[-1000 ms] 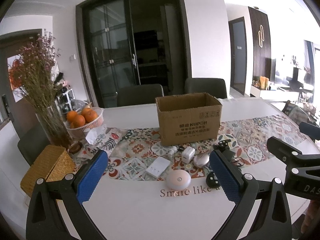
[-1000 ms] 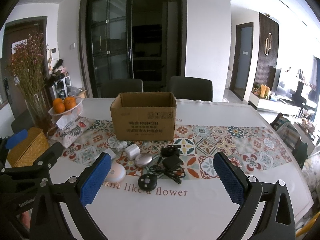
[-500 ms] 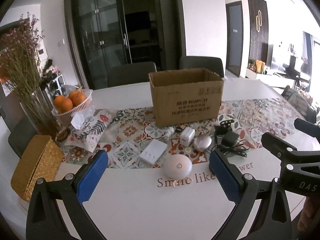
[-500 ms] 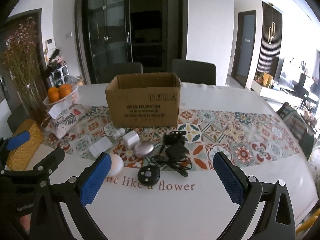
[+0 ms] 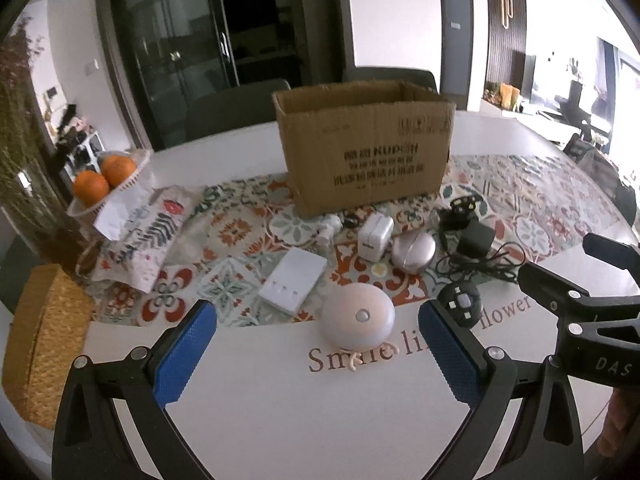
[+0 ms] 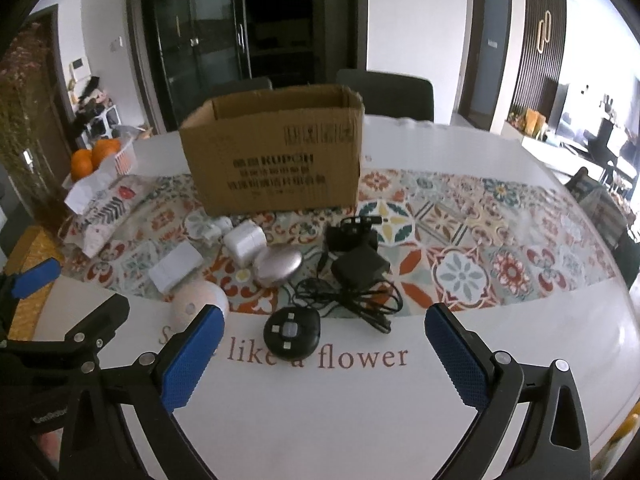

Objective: Organize rigid objects
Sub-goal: 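Move left tool to the pink dome lamp while right tool moves to the black round puck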

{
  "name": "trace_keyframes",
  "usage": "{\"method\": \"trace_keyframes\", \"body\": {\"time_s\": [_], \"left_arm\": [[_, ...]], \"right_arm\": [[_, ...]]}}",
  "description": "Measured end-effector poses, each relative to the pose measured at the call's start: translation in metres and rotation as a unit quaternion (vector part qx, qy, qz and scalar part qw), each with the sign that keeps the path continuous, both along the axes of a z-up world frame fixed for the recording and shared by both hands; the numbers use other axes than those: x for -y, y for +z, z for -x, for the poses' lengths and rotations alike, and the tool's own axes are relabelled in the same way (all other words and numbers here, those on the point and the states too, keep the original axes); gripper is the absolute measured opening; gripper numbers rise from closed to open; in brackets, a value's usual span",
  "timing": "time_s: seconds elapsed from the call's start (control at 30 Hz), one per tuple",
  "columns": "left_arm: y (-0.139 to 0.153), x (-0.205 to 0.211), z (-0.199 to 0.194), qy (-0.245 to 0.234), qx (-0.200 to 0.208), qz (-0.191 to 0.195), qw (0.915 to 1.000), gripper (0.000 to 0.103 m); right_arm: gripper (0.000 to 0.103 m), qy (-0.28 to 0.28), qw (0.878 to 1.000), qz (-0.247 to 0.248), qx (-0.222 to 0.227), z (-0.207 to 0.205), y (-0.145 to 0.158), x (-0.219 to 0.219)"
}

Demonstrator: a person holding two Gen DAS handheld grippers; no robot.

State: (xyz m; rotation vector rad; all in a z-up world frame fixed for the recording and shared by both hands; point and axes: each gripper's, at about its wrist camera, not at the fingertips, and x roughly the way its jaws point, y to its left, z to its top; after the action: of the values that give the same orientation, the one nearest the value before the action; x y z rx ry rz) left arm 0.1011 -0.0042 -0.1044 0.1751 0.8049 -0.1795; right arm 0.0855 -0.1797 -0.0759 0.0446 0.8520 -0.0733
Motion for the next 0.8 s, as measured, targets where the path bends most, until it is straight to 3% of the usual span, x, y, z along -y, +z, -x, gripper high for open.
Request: {"method": "trace_keyframes", "body": {"time_s": [0.4, 0.8], "left_arm": [[-0.048, 0.006, -0.027, -0.033, -0.057, 0.004, 0.9979, 0.103], [-0.073, 0.014, -0.043, -0.06, -0.075, 0.002, 0.9954, 0.097]], "right_arm": [[0.087, 0.001, 0.997, -0.039, -0.066, -0.027, -0.05, 0.001], [0.077, 0.02, 0.992, -0.057, -0.112, -0.045, -0.084, 0.002]]}}
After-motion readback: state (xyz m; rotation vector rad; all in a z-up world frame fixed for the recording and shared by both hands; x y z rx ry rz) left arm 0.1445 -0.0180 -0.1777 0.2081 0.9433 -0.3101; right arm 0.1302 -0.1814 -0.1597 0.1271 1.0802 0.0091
